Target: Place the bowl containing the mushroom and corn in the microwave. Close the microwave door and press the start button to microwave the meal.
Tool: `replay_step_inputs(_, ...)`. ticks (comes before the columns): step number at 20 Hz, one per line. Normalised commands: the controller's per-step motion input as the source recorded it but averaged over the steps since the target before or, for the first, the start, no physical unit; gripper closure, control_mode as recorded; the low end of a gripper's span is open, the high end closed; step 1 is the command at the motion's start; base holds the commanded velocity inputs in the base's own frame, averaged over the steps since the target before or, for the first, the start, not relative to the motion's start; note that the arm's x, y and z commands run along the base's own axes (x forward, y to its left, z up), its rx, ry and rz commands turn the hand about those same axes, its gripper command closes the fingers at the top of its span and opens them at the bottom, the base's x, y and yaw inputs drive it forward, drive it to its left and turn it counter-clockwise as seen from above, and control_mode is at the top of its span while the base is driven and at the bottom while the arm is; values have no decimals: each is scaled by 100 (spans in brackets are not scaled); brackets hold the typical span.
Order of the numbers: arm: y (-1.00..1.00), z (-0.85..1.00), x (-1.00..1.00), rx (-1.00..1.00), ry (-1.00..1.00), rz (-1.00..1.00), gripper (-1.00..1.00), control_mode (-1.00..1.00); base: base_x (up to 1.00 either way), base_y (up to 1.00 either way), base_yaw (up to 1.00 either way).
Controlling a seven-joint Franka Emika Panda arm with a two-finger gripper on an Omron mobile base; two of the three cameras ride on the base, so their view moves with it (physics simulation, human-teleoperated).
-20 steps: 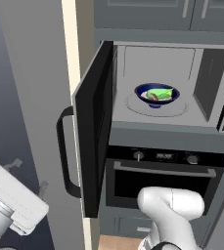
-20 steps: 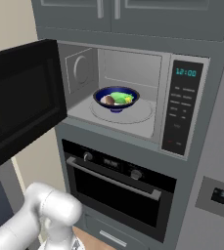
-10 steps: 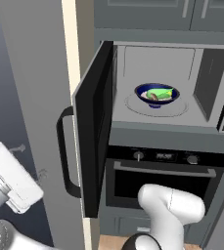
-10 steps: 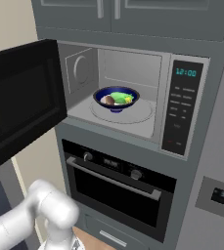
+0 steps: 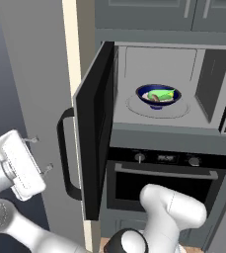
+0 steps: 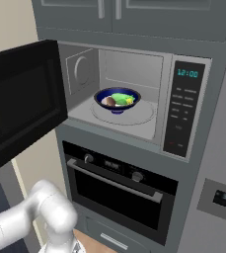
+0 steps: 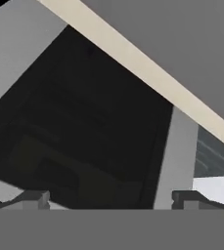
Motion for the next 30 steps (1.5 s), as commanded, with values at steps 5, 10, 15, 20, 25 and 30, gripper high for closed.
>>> replay_step_inputs(5,-85,0,-3,7,-10,-13,-100,-100,0,0,0)
replay_step_inputs(10,-99,0,-29,11,-19,-7,-100,-100,0,0,0)
replay_step_inputs(15,-100,0,-49,12,-24,-1,-100,-100,0,0,0)
replay_step_inputs(20,-100,0,-44,12,-24,0,-100,-100,0,0,0)
replay_step_inputs(25,-100,0,-24,15,-19,0,-100,-100,0,0,0)
replay_step_inputs(30,-100,0,0,20,-13,1,-100,-100,0,0,0)
